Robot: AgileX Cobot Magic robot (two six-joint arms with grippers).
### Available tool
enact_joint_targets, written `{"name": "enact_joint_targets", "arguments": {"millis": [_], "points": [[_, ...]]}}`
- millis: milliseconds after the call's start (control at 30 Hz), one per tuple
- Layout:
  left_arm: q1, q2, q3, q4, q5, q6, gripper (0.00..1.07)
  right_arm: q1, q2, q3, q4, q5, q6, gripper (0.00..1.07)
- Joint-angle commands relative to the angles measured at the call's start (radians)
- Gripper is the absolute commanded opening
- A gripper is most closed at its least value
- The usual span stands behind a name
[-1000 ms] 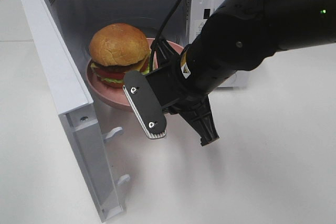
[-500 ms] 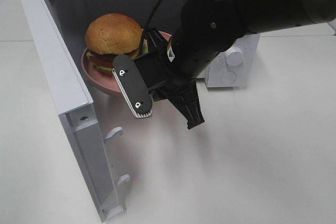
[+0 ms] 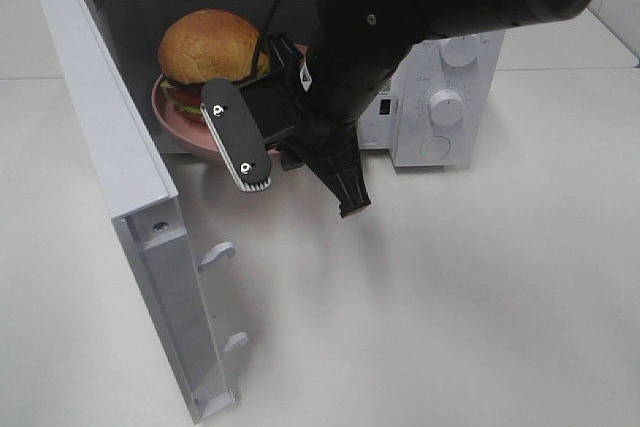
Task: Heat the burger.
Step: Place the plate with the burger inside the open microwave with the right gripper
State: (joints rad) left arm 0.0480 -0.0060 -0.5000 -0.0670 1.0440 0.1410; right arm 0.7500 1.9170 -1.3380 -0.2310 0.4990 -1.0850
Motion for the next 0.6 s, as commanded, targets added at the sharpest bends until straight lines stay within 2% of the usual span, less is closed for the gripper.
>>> {"name": "enact_joint_targets", "arguments": {"millis": [33,367,600], "points": [[0.003,-0.02,0.003,-0.01,-0.011,0.001,1.01,-0.005,-0.006,-0.037,-0.008,-0.035,-0.004,0.0],[0.003,-0.02,0.003,-0.01,-0.011,0.0,1.01,-0.016,0.023,-0.101,-0.006,-0.013,-0.016,0.0],[0.003,-0.02,0.003,-0.01,-0.011,0.0,1.01,-0.016,0.083,-0.188,0.005,0.041,-0.015,0.0]]}}
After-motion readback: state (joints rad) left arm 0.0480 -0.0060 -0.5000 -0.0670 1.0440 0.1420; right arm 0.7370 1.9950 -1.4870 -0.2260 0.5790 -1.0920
